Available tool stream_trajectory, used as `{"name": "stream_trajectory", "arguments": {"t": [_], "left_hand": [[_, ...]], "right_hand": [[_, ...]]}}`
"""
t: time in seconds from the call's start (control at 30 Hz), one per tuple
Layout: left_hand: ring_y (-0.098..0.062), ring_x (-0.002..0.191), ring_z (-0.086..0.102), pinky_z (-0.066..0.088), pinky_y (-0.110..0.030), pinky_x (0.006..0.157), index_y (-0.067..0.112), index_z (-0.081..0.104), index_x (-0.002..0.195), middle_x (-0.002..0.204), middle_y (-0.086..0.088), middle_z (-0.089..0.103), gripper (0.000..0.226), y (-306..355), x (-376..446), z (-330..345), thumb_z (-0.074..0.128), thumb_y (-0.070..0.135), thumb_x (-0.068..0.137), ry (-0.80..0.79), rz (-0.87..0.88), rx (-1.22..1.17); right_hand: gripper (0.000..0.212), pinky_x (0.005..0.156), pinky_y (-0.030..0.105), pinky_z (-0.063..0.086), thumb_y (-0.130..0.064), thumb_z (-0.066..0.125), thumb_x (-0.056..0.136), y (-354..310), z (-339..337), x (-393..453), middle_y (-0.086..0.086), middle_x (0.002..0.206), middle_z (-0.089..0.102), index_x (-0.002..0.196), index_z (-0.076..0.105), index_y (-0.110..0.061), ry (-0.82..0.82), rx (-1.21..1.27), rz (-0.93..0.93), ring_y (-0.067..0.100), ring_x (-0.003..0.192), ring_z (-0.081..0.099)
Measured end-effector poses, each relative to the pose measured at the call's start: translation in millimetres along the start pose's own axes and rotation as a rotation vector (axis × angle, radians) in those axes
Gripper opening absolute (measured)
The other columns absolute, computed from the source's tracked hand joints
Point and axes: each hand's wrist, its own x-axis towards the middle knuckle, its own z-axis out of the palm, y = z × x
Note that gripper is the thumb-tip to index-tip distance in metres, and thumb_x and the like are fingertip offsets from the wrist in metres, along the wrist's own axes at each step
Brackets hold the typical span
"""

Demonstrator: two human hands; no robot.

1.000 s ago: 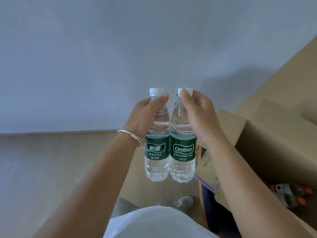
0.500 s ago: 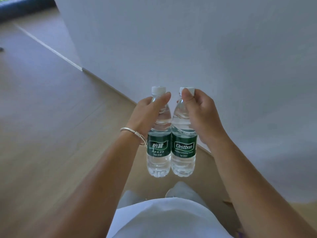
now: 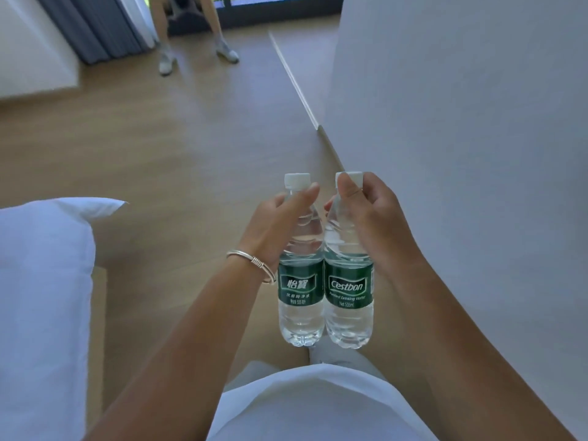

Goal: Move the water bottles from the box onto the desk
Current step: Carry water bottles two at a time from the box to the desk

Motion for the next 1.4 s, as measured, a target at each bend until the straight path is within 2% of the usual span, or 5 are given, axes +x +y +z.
{"name": "stream_trajectory", "arguments": {"t": [0.23, 0.43, 0.7, 1.23, 1.4], "left_hand": [[-0.026, 0.071, 0.068, 0.054, -0.047, 0.076, 0.021, 0.071, 0.066, 0.073, -0.004, 0.071, 0.036, 43, 56, -29, 0.071, 0.055, 0.079, 0.236, 0.047, 0.031], [-0.039, 0.084, 0.072, 0.055, -0.060, 0.086, 0.024, 0.071, 0.065, 0.081, -0.011, 0.072, 0.034, 66, 83, -72, 0.073, 0.056, 0.076, 0.393, 0.058, -0.025], [-0.029, 0.076, 0.072, 0.057, -0.042, 0.074, 0.015, 0.066, 0.080, 0.083, -0.013, 0.073, 0.035, 83, 124, -179, 0.068, 0.050, 0.086, 0.508, 0.070, -0.106], [-0.030, 0.092, 0.073, 0.052, -0.057, 0.095, 0.013, 0.073, 0.085, 0.096, -0.013, 0.076, 0.050, 150, 191, -477, 0.071, 0.060, 0.069, 0.765, 0.046, -0.254], [-0.031, 0.092, 0.074, 0.054, -0.059, 0.091, 0.015, 0.072, 0.083, 0.094, -0.014, 0.075, 0.047, 158, 205, -537, 0.071, 0.060, 0.068, 0.850, -0.003, -0.304]], "right_hand": [[0.033, 0.062, 0.025, 0.053, -0.039, 0.057, 0.097, -28, 27, 98, 0.008, 0.079, 0.070, 0.092, 0.067, -0.008, -0.257, 0.029, -0.021, 0.017, 0.069, 0.064], [0.044, 0.075, 0.057, 0.054, -0.046, 0.058, 0.094, -45, 79, 159, 0.027, 0.090, 0.069, 0.092, 0.065, -0.003, -0.442, 0.027, -0.023, 0.029, 0.070, 0.063], [0.036, 0.075, 0.047, 0.055, -0.038, 0.055, 0.099, -65, 197, 219, 0.018, 0.081, 0.070, 0.088, 0.066, -0.006, -0.600, -0.053, -0.032, 0.022, 0.068, 0.065], [0.018, 0.060, 0.033, 0.033, -0.012, 0.051, 0.067, -155, 518, 315, 0.010, 0.077, 0.044, 0.085, 0.054, -0.011, -0.945, -0.216, -0.005, 0.022, 0.070, 0.041], [0.008, 0.063, 0.026, 0.044, -0.007, 0.064, 0.086, -163, 583, 354, 0.004, 0.073, 0.056, 0.086, 0.057, -0.010, -1.191, -0.256, -0.014, 0.015, 0.067, 0.054]]}}
